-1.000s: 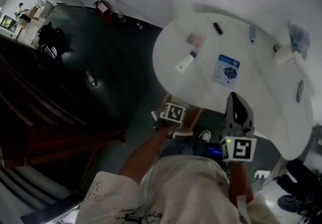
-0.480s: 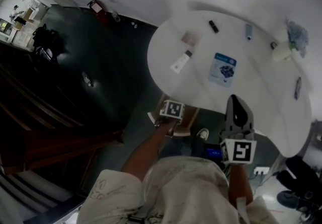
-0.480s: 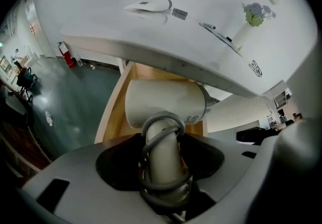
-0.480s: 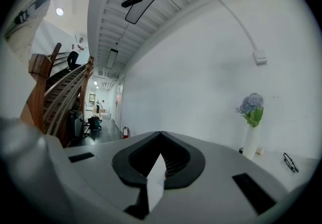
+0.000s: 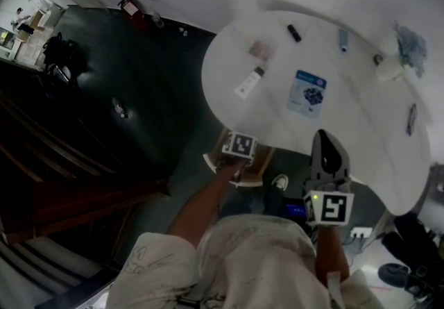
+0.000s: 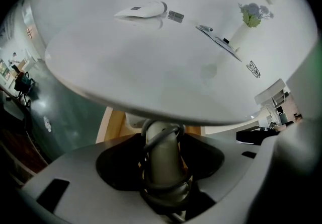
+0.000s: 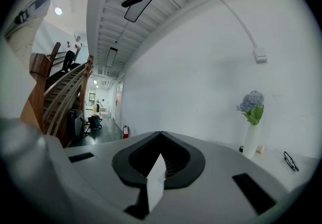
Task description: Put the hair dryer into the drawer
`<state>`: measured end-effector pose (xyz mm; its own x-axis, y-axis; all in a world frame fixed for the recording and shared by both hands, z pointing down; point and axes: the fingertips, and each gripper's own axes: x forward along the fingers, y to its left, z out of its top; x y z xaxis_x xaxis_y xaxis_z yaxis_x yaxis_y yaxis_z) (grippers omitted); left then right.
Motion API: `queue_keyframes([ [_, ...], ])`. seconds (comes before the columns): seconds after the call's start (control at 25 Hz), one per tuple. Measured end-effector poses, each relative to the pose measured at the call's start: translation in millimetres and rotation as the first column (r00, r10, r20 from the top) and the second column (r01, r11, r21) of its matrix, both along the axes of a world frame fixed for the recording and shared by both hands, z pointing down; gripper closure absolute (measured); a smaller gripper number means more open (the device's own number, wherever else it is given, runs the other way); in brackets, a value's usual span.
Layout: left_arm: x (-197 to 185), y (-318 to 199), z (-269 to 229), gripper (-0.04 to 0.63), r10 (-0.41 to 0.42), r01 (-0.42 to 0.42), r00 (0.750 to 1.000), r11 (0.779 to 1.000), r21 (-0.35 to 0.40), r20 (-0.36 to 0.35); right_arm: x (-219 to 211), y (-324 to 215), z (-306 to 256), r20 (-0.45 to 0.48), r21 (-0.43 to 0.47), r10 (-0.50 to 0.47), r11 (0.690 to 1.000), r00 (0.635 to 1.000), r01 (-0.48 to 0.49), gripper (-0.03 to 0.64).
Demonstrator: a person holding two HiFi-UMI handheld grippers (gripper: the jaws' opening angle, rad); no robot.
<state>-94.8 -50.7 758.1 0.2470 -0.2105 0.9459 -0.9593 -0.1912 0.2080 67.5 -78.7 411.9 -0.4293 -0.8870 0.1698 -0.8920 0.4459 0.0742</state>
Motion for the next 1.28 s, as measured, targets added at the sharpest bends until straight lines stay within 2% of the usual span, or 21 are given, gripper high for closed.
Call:
queue_keyframes([
  [0.2,-4.6,-19.0,4.0,0.349,-0.018,0.017,1.000,0.998,0.058,0.014,-1.8,0.6,0.7,-0.006,-0.008,-0.004,1.000,1.000,0.004,0.612],
  [0.48,-1.2,-17.1,13.3,0.350,-0.025,0.025,1.000,0.999,0.019,0.003,4.3,0.6,5.1,-0.020,-0.023,0.010,1.000,1.000,-0.011,0.612],
  [0.6,-4.8,-15.7,11.9,0.348,-0.022,0.022,0.999,1.000,0.010,0.025,2.9,0.4,7.7,-0.022,-0.027,0.010,1.000,1.000,-0.010,0.612],
  [0.76,-7.5,-22.3,8.4,0.348,-0.012,0.009,0.999,0.997,0.080,0.039,-3.1,2.7,9.7,-0.027,-0.031,-0.002,1.000,1.000,0.001,0.612],
  [1.0,-3.8,-23.1,9.9,0.348,-0.023,0.021,1.000,0.992,0.124,0.014,-8.9,4.0,17.5,-0.032,-0.048,-0.016,0.999,0.999,0.014,0.612],
  [1.16,-6.6,-14.3,18.4,0.347,-0.058,0.057,0.998,0.993,0.108,0.001,-11.9,4.8,19.0,-0.036,-0.059,-0.020,0.998,0.999,0.018,0.612],
  [1.28,-14.5,-3.2,29.7,0.348,-0.120,0.120,0.993,0.992,0.045,-0.006,-13.4,5.4,20.2,-0.045,-0.065,-0.029,0.998,0.999,0.026,0.612],
])
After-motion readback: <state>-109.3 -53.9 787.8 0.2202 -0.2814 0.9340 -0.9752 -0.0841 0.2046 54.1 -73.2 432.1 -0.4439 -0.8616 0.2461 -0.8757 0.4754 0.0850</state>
